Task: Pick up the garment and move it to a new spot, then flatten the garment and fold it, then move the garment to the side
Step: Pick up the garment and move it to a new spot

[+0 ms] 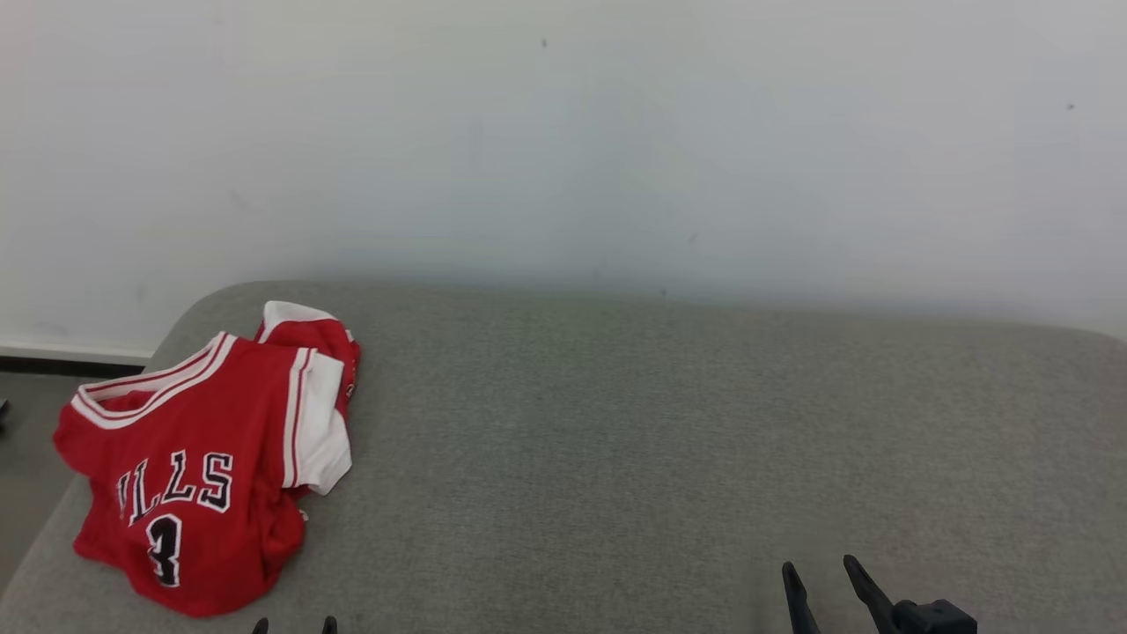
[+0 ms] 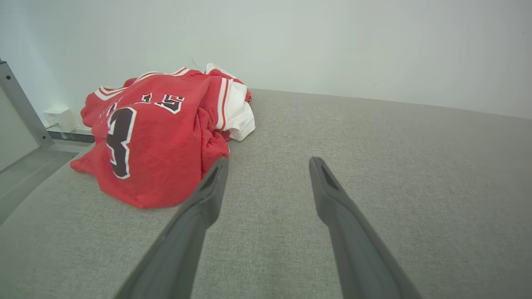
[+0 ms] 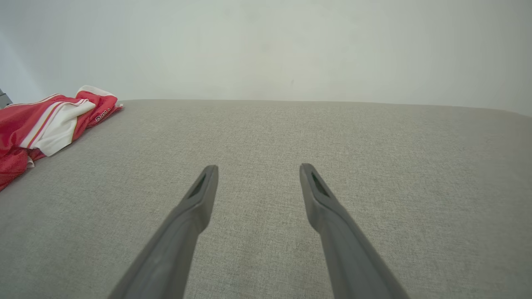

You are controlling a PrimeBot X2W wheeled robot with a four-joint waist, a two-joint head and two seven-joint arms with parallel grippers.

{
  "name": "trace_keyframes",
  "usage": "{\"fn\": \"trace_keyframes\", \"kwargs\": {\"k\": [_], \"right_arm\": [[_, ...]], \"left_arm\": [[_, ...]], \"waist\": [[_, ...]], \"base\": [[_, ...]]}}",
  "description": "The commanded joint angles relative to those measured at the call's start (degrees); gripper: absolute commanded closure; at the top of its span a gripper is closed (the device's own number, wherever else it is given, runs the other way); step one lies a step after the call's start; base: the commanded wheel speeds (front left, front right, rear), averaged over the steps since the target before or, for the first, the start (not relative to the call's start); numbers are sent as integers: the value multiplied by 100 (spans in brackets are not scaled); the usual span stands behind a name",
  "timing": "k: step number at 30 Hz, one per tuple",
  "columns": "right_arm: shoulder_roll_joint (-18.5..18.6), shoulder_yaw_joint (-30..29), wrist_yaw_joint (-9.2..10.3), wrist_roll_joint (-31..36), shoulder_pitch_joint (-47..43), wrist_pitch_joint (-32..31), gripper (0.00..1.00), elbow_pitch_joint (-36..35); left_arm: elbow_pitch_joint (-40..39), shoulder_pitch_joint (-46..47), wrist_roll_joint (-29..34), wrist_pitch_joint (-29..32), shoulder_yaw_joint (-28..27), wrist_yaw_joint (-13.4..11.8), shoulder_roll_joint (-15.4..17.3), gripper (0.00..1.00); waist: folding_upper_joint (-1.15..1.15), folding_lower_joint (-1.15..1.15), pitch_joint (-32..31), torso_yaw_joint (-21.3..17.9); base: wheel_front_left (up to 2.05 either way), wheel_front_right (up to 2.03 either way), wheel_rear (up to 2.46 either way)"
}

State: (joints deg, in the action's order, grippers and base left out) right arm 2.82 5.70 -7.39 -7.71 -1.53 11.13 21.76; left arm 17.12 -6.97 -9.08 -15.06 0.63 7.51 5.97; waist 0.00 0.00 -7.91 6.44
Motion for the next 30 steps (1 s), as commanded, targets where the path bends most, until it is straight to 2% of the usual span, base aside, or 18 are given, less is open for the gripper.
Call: {"fn": "trace_keyframes", "kwargs": {"k": [1,16,30], "right_arm": [[12,10,-19,-52,-20,38,0,12],[12,159,-19,-339,132,256,0,262],[13,560,-19,-380,684,308,0,563]], "left_arm": [[-7,-56,30,-18,-8,-6,39,0],[-56,-80,39,-18,-9,-18,263,0],[-426,-252,-62,-18,-368,-135,134,0]], "waist": [[0,0,12,367],[0,0,122,1809],[0,0,507,2143]], "base": [[0,0,0],[0,0,0],[0,0,0]]}}
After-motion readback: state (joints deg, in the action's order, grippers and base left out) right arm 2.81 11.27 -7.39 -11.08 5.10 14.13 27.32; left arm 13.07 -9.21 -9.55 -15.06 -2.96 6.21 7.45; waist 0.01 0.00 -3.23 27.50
